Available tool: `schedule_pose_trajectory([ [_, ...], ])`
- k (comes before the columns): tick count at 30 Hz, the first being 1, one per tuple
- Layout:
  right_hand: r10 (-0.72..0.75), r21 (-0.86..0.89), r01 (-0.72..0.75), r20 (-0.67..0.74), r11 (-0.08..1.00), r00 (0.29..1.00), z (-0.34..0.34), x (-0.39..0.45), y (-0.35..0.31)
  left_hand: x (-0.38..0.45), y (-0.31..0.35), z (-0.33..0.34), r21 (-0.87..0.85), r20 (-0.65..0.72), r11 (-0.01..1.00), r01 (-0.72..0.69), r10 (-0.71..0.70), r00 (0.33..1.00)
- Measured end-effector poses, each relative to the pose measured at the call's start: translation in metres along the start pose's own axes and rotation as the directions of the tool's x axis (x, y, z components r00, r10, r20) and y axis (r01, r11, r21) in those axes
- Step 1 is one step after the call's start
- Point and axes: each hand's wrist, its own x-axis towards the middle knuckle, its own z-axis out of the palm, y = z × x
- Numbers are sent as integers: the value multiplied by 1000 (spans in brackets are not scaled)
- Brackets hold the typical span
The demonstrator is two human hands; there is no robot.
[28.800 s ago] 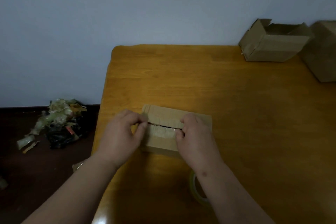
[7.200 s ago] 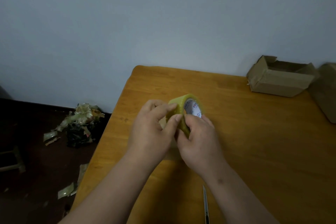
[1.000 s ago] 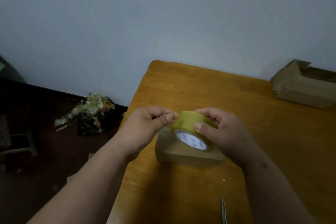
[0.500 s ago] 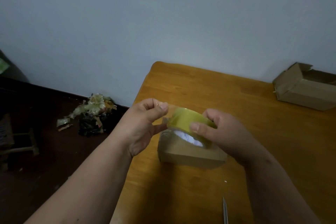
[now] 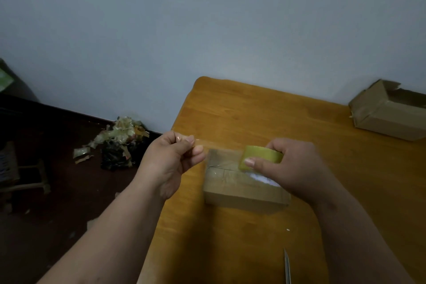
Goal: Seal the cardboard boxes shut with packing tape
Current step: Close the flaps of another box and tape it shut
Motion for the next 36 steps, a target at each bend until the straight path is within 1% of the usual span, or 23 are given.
schedule_pose_trajectory([
  [1, -22, 3, 22, 45, 1000, 999, -1, 2, 3, 3, -2, -4, -15, -5, 999, 36, -36, 999],
  [2, -41, 56, 36, 93, 998, 995, -3, 3, 5, 5, -4, -8, -29, -6, 997, 72, -72, 997],
  [3, -57, 164, 34, 138, 986, 989, -7, 2, 8, 7, -5, -12, -45, -11, 994, 103, -103, 995],
  [4, -70, 308, 12, 179, 951, 981, -11, 2, 11, 10, -7, -16, -62, -17, 990, 127, -128, 992],
  [5, -80, 446, -24, 214, 895, 974, -14, 1, 13, 12, -9, -19, -77, -24, 986, 146, -148, 989],
  [6, -87, 532, -59, 246, 845, 965, -17, -1, 16, 15, -11, -22, -92, -27, 982, 163, -166, 986],
  [7, -90, 561, -78, 266, 824, 960, -18, -1, 18, 18, -14, -23, -106, -23, 978, 181, -184, 983],
  [8, -84, 550, -82, 270, 831, 959, -18, -1, 19, 20, -17, -25, -116, -11, 972, 206, -209, 978],
  [10, -58, 480, -60, 227, 875, 972, -16, 0, 20, 24, -24, -26, -119, 19, 955, 272, -272, 962],
  [13, -75, 276, 39, 120, 960, 990, -17, 2, 15, 30, -35, -27, -90, 42, 929, 359, -357, 933],
  [15, -88, 182, 71, 84, 981, 993, -16, 1, 11, 36, -42, -26, -68, 35, 914, 401, -399, 916],
  [18, -89, 81, 85, 51, 993, 995, -9, 1, 7, 46, -47, -25, -60, 19, 906, 418, -418, 908],
  [20, -78, 32, 76, 43, 997, 996, -7, 3, 5, 53, -49, -25, -3, 5, 913, 407, -407, 913],
  [22, -58, 25, 57, 47, 998, 997, -7, 5, 2, 58, -51, -27, 124, -21, 910, 395, -395, 918],
  [24, -33, 32, 31, 68, 999, 997, -7, 8, 1, 61, -56, -28, 185, -34, 891, 414, -415, 909],
  [27, 11, 11, -12, 109, 1000, 994, -6, 10, 2, 66, -66, -30, 161, -9, 881, 445, -449, 893],
  [30, 55, -2, -55, 139, 998, 989, -2, 12, 5, 70, -74, -32, 179, 27, 880, 440, -452, 892],
  [36, 94, 26, -99, 145, 995, 985, 1, 17, 10, 77, -80, -33, 177, -19, 857, 484, -489, 872],
])
